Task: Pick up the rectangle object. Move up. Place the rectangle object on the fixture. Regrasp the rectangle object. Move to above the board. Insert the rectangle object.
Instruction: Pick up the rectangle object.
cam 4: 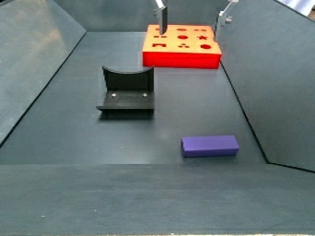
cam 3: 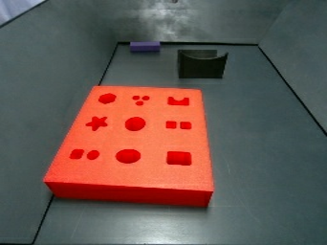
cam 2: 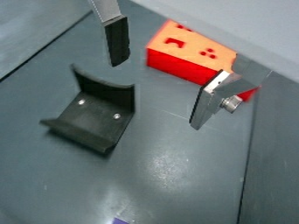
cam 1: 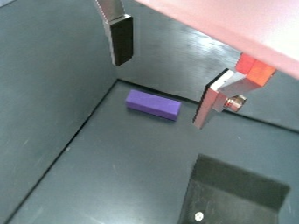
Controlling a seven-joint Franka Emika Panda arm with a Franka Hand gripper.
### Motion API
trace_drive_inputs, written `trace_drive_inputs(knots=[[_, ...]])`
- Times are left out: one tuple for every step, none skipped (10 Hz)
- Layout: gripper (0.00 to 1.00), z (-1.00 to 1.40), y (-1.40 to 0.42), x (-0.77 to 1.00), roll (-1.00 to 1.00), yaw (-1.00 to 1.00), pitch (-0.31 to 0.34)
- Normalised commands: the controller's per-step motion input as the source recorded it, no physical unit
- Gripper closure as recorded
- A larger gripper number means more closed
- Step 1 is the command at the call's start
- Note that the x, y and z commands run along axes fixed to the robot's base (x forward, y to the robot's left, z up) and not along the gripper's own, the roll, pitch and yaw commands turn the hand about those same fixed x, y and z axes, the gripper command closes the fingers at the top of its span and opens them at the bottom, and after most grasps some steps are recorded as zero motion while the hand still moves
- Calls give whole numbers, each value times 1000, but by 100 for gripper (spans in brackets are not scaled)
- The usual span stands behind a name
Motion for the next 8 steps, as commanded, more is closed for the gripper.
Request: trace_drive_inputs(knots=[[0,-74,0,0,0,-1000,0],[0,-140,0,0,13,-1000,0],[0,-226,43,-34,23,-926,0],[0,-289,166,-40,20,-814,0],[0,-340,166,0,27,-826,0],[0,-329,111,0,11,-897,0],[0,-323,54,0,0,-954,0],[0,-323,34,0,0,-971,0]])
